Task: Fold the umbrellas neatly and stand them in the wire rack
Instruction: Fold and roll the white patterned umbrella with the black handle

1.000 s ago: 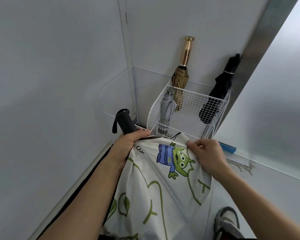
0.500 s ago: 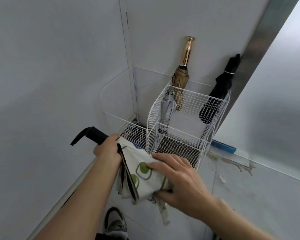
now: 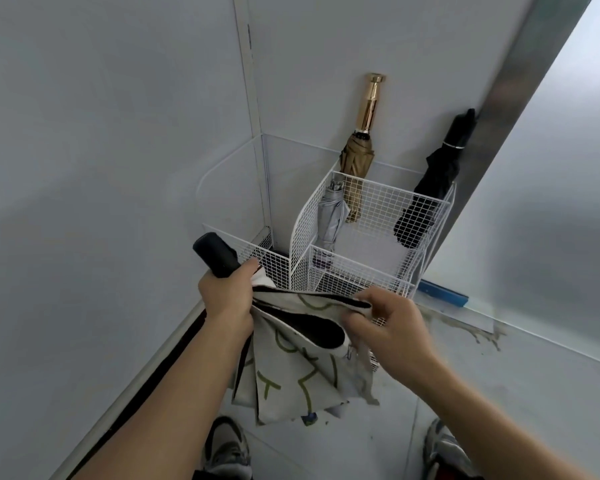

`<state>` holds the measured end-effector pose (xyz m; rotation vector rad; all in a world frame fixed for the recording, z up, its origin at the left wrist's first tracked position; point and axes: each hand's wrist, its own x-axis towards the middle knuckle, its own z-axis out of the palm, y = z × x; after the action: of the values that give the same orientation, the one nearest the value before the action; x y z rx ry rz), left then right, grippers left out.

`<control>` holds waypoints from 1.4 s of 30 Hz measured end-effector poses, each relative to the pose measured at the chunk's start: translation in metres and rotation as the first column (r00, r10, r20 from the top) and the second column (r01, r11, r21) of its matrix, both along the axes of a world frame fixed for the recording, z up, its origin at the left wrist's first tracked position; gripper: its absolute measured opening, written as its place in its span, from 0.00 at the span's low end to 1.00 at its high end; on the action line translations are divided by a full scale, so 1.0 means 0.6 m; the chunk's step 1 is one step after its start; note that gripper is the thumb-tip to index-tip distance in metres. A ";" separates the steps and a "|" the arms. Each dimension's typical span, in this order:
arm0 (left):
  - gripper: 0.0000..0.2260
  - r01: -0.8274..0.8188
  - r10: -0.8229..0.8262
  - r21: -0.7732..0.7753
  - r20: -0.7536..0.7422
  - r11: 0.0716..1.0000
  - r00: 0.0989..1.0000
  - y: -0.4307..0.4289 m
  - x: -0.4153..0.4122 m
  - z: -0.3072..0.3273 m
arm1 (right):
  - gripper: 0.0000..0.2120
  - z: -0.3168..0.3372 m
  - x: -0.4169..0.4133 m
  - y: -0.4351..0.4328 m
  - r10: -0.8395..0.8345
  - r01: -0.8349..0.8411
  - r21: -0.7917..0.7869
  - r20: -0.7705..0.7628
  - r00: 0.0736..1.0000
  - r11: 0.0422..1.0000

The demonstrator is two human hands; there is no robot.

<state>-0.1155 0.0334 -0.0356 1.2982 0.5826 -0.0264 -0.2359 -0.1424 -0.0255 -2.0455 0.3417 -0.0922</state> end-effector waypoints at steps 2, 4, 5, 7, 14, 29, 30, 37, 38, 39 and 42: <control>0.09 0.031 -0.031 -0.008 0.006 0.999 0.999 0.001 0.000 0.004 | 0.08 -0.005 0.002 -0.005 -0.004 -0.006 -0.203 -0.050 0.999 0.979; 0.10 0.063 -0.062 -0.029 0.010 0.998 0.998 0.004 0.002 0.006 | 0.09 -0.012 0.007 -0.020 -0.007 -0.030 -0.261 -0.137 0.991 0.965; 0.10 0.076 -0.076 -0.044 0.013 0.996 0.997 0.007 0.003 0.007 | 0.09 -0.013 0.010 -0.027 -0.015 -0.025 -0.226 -0.174 0.985 0.974; 0.10 0.110 -0.109 -0.066 0.019 0.992 0.994 0.011 0.005 0.010 | 0.09 -0.014 0.019 -0.045 -0.075 0.081 0.020 -0.190 0.979 0.997; 0.09 0.066 -0.069 -0.083 -0.029 0.994 0.997 0.016 0.000 0.013 | 0.31 0.015 0.007 -0.052 0.186 -0.153 0.299 -0.086 0.979 0.942; 0.12 0.555 -0.556 -0.060 0.005 0.830 0.831 0.013 -0.013 0.020 | 0.12 -0.009 0.029 -0.076 0.002 -0.010 -0.285 -0.031 1.000 0.959; 0.12 0.597 -0.599 -0.088 0.013 0.797 0.801 0.013 -0.017 0.024 | 0.10 -0.012 0.031 -0.078 0.025 -0.035 -0.310 -0.037 0.999 0.950; 0.13 0.571 -0.598 -0.306 0.007 0.762 0.801 0.006 -0.030 0.027 | 0.10 -0.039 0.040 -0.077 -0.127 0.187 -0.545 0.146 0.981 0.817; 0.15 0.541 -0.576 -0.319 -0.017 0.778 0.817 0.007 -0.028 0.024 | 0.10 -0.031 0.037 -0.077 -0.143 0.259 -0.512 0.254 0.957 0.819; 0.18 0.499 -0.540 -0.328 -0.042 0.802 0.840 0.009 -0.026 0.021 | 0.09 -0.020 0.033 -0.072 -0.125 0.297 -0.466 0.365 0.922 0.833; 0.21 0.377 -0.415 -0.308 -0.069 0.874 0.907 0.009 -0.017 0.012 | 0.10 0.007 0.005 -0.029 0.026 0.152 -0.363 0.441 0.897 0.919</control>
<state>-0.1256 0.0389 -0.0287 1.1143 0.3963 -0.5270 -0.2329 -0.1595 -0.0215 -2.3269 0.1084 -0.7047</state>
